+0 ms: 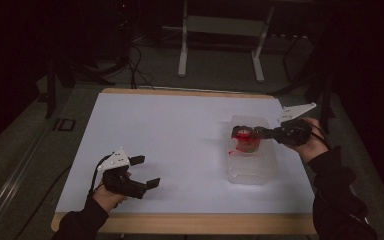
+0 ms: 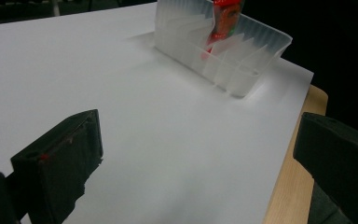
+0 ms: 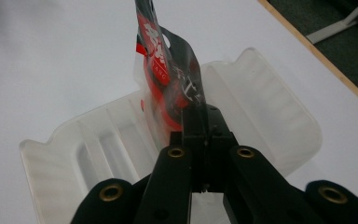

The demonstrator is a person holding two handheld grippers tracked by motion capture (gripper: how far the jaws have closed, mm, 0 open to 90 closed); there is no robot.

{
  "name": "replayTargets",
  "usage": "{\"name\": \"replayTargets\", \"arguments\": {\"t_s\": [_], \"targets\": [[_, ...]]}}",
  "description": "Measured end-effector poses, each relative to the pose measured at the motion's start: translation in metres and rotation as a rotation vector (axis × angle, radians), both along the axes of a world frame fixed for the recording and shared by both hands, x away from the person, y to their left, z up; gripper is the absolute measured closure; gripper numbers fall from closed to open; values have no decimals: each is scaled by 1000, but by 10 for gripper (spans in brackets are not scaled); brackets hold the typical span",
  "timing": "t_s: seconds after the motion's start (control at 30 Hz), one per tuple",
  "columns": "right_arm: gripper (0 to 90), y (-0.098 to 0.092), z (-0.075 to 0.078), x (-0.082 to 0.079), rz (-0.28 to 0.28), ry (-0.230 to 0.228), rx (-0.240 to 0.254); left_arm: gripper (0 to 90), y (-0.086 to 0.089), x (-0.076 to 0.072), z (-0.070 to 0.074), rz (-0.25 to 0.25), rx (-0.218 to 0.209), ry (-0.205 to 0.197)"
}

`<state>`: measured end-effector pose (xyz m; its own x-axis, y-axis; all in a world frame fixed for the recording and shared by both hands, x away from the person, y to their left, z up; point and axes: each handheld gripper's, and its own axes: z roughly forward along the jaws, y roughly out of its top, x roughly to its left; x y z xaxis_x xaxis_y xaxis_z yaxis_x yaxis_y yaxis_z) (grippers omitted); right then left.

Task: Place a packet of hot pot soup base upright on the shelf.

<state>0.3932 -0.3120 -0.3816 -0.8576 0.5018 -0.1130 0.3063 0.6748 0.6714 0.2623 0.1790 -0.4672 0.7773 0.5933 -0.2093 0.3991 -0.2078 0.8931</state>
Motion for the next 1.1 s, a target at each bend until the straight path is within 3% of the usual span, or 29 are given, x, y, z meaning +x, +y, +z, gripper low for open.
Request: {"name": "replayTargets", "arguments": {"t_s": [0.4,0.7,0.83,1.07,1.1], "targets": [[900,-2,-22,3,1,37,28,14,0,0,-3,-3,-3,7],[900,-17,-34,6,-36,61,93,13,0,0,-4,-5,-4,11],[892,-16,-33,7,-38,59,83,14,-1,0,-4,-6,-7,11],[733,-11,-20,3,-55,30,82,14,1,0,-3,-5,-12,7],[648,-10,-13,1,-88,35,92,14,1,0,-3,-3,-11,6]]}}
